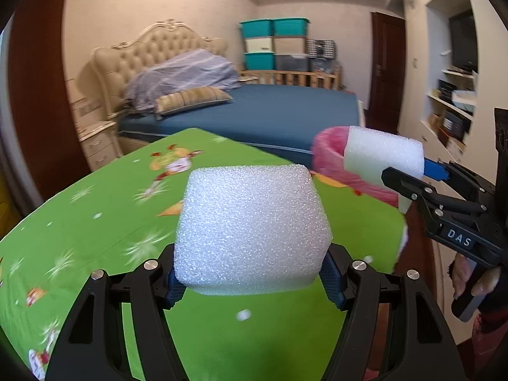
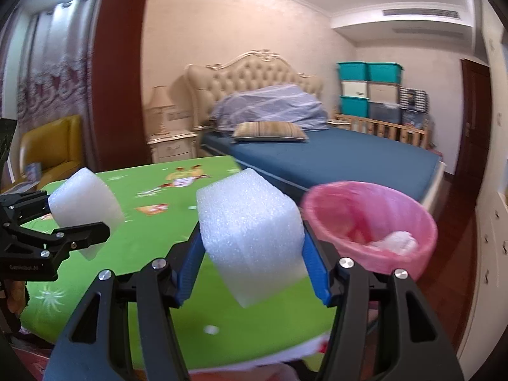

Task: Collect trash
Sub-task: 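Carry both foam blocks over the wastebasket with both tools, then open both tools to drop the foam blocks into the wastebasket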

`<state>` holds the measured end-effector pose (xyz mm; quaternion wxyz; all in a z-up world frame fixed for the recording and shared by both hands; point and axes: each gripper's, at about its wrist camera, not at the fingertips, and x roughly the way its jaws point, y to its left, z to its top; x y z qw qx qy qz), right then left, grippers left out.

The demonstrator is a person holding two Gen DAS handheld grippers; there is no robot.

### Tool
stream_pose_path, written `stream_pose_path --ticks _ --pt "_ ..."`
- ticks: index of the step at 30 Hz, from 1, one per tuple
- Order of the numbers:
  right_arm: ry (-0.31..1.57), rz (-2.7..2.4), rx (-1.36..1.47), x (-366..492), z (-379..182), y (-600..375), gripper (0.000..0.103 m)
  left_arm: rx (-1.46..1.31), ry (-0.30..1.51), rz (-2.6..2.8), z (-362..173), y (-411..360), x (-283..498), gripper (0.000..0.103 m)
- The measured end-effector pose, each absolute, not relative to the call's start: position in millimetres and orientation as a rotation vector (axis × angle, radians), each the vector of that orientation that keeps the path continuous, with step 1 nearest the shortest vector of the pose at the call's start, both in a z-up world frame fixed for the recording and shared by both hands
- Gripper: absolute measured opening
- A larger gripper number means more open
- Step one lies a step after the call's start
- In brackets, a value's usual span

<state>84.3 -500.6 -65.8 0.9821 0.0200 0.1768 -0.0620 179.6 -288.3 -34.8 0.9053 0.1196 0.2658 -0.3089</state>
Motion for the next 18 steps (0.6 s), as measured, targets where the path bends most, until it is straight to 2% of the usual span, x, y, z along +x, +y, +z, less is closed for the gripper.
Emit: stream_pose_path --ticks 11,18 --pt "0.344 -0.314 0.108 52 -75 -592 0.057 0.324 0.529 -0.819 -30 -385 179 0.065" --pt "0.335 -0.365 0.126 60 -66 -641 0.058 0.328 0.514 -0.905 -16 -463 207 0.065"
